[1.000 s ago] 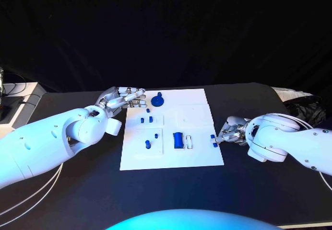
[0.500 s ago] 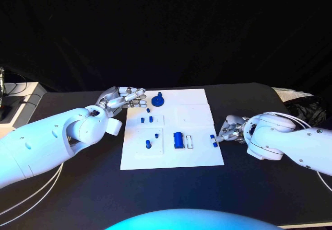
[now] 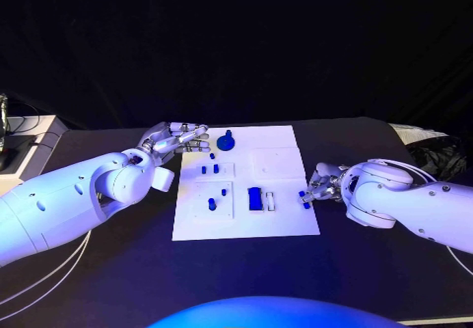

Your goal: Assemble the parts on the task board

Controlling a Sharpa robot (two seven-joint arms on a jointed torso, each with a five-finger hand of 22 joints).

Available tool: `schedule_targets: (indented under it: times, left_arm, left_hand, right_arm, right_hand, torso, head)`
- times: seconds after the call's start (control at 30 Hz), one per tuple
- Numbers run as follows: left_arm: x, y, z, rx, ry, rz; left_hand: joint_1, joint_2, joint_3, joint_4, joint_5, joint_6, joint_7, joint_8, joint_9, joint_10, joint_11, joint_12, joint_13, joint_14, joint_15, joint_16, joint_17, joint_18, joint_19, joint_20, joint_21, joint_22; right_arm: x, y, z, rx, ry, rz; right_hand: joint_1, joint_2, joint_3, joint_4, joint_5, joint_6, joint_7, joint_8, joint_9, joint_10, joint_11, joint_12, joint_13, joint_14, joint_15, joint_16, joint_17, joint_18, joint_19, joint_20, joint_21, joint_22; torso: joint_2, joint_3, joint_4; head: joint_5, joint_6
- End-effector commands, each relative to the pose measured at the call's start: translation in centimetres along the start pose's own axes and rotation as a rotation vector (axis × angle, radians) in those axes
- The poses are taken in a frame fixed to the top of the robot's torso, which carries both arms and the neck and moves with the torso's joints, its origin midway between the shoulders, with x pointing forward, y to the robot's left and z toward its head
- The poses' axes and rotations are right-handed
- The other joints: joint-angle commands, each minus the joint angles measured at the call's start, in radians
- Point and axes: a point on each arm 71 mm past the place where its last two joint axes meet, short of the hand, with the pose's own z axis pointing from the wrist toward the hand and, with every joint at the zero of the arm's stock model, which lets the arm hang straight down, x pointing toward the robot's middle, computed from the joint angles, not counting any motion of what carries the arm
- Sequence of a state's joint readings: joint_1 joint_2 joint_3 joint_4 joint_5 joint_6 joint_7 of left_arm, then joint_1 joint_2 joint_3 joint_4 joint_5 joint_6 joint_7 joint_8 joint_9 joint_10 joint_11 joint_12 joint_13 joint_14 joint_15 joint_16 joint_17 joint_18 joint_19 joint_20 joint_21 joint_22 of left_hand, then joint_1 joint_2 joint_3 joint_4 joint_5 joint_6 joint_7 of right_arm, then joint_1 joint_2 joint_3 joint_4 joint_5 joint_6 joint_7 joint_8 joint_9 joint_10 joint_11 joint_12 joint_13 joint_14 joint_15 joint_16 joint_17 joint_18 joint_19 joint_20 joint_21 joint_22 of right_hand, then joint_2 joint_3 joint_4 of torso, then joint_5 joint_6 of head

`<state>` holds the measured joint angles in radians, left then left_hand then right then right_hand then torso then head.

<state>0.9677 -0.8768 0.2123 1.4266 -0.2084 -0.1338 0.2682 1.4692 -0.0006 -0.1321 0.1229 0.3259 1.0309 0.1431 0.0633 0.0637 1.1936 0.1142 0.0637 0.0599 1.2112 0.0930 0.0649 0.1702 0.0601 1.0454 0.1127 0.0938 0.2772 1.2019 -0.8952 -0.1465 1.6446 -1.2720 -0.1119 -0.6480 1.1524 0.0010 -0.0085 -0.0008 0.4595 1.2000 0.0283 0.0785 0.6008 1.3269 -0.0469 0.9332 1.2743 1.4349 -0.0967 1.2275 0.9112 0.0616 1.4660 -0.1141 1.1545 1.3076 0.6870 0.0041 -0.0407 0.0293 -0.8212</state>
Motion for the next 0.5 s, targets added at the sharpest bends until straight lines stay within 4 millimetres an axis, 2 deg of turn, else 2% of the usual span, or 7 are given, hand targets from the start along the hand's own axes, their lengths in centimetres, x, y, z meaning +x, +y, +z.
schedule_targets:
  times: [0.03,0.2,0.23,0.3,0.37,0.5]
  left_arm:
    - [0.18,-0.05,0.01,0.008,0.009,-0.008]
    - [0.15,-0.04,0.0,0.007,0.008,-0.008]
    - [0.14,-0.04,0.0,0.007,0.008,-0.008]
    - [0.14,-0.03,-0.01,0.007,0.008,-0.008]
    - [0.14,-0.02,-0.01,0.007,0.007,-0.008]
    - [0.13,-0.01,-0.03,0.006,0.007,-0.008]
  left_hand:
    - [0.002,0.007,0.001,0.004,0.004,-0.001,0.008,0.0,0.0,-0.005,-0.002,-0.002,0.001,-0.006,-0.001,-0.002,-0.001,-0.009,-0.007,-0.001,0.005,-0.001]
    - [0.002,0.007,0.001,0.004,0.004,-0.001,0.008,0.0,0.0,-0.005,-0.002,-0.002,0.001,-0.006,-0.001,-0.002,-0.001,-0.009,-0.007,-0.001,0.005,-0.001]
    - [0.002,0.007,0.001,0.004,0.004,-0.001,0.008,0.0,0.0,-0.005,-0.002,-0.002,0.001,-0.006,-0.001,-0.002,-0.001,-0.009,-0.007,-0.001,0.005,-0.001]
    - [0.002,0.007,0.001,0.004,0.004,-0.001,0.008,0.0,0.0,-0.005,-0.002,-0.002,0.001,-0.006,-0.001,-0.002,-0.001,-0.009,-0.007,-0.001,0.005,-0.001]
    - [0.002,0.007,0.001,0.005,0.004,-0.003,0.009,-0.001,0.0,-0.007,-0.001,-0.002,0.001,-0.007,-0.001,-0.002,-0.001,-0.01,-0.008,-0.001,0.006,-0.004]
    - [0.002,0.007,0.001,0.005,0.004,-0.003,0.01,-0.001,0.0,-0.008,-0.001,-0.002,0.001,-0.007,-0.001,-0.002,-0.001,-0.01,-0.008,-0.001,0.006,-0.004]
  right_arm:
    - [1.35,-0.28,0.1,0.004,0.049,-0.04]
    - [1.54,-0.14,-0.01,-0.002,0.062,-0.034]
    - [1.58,-0.13,-0.04,-0.003,0.065,-0.032]
    - [1.63,-0.13,-0.06,-0.003,0.07,-0.027]
    - [1.66,-0.18,-0.06,-0.003,0.074,-0.022]
    - [1.67,-0.39,-0.04,0.003,0.08,-0.018]
  right_hand:
    - [0.028,0.016,0.053,-0.029,0.045,-0.01,-0.001,-0.005,-0.013,0.004,-0.002,-0.007,-0.002,0.001,-0.01,-0.002,-0.002,-0.009,0.036,-0.004,-0.001,0.16]
    - [0.006,0.009,0.186,-0.085,0.088,-0.021,0.004,-0.003,-0.011,0.001,-0.001,-0.012,-0.004,0.001,-0.01,-0.003,0.0,-0.01,0.035,-0.005,-0.002,0.16]
    - [-0.016,0.001,0.242,-0.107,0.088,-0.027,0.004,0.0,-0.004,0.001,0.0,-0.014,-0.005,0.001,-0.009,-0.003,0.0,-0.009,0.035,-0.005,-0.003,0.16]
    - [-0.031,0.0,0.29,-0.122,0.092,-0.03,0.009,0.002,0.004,0.0,0.001,-0.016,-0.007,0.001,-0.008,-0.004,0.0,-0.009,0.035,-0.004,-0.002,0.16]
    - [-0.046,-0.002,0.33,-0.135,0.095,-0.034,0.011,0.004,0.013,-0.001,0.002,-0.016,-0.007,0.001,-0.007,-0.004,0.0,-0.008,0.035,-0.003,-0.002,0.16]
    - [-0.062,-0.002,0.36,-0.147,0.097,-0.039,0.012,0.006,0.027,-0.001,0.002,-0.018,-0.008,0.001,-0.006,-0.005,0.0,-0.008,0.035,-0.002,-0.001,0.16]
  torso:
    - [-0.001,0.0006,-0.0013]
    - [0.0,0.0009,-0.001]
    - [-0.001,0.0009,-0.0013]
    - [-0.001,0.0007,-0.0013]
    - [-0.001,0.0007,-0.0013]
    - [0.0,0.0007,-0.0008]
  head:
    - [0.0,0.0]
    - [0.001,0.0]
    - [0.001,0.0]
    - [0.001,0.001]
    - [0.001,0.001]
    - [0.002,0.002]
